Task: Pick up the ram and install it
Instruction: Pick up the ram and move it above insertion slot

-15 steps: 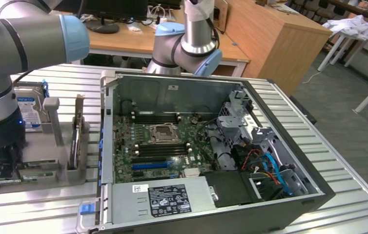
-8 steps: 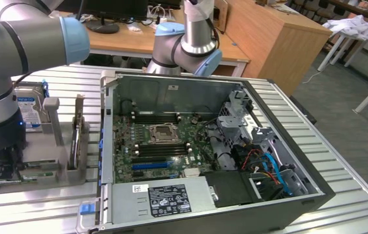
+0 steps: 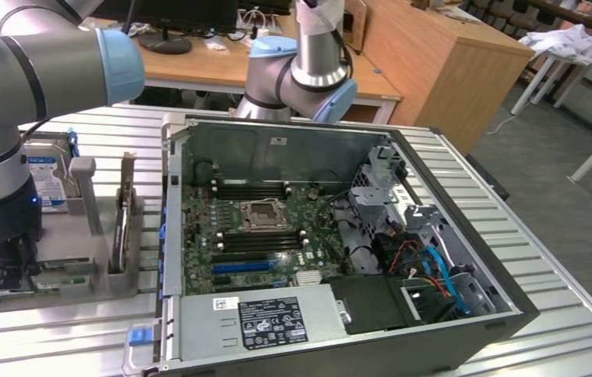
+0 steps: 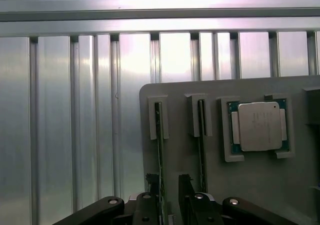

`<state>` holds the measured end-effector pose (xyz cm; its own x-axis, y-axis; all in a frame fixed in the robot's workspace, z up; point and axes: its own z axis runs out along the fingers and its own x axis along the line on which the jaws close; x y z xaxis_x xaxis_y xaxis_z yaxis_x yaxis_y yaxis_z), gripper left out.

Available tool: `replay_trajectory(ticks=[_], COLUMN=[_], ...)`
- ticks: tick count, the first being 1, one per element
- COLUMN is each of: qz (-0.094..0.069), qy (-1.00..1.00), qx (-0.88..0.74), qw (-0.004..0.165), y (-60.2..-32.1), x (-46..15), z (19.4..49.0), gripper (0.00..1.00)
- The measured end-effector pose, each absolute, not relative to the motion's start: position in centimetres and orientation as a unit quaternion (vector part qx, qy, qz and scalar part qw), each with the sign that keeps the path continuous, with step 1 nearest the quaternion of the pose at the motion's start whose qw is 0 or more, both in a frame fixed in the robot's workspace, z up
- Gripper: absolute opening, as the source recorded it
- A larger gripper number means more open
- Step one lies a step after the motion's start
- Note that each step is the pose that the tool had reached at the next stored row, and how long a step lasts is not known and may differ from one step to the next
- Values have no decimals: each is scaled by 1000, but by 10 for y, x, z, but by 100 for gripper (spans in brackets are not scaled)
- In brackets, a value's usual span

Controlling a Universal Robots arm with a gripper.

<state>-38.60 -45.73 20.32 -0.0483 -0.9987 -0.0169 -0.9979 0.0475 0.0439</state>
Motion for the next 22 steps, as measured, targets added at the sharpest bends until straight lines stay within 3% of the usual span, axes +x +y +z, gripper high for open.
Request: replay_trajectory(ticks=[22], qz=[-22], qy=[-721], qx=[693], qw=[9], y=[-457], x=[-371], z=[203], gripper=[30])
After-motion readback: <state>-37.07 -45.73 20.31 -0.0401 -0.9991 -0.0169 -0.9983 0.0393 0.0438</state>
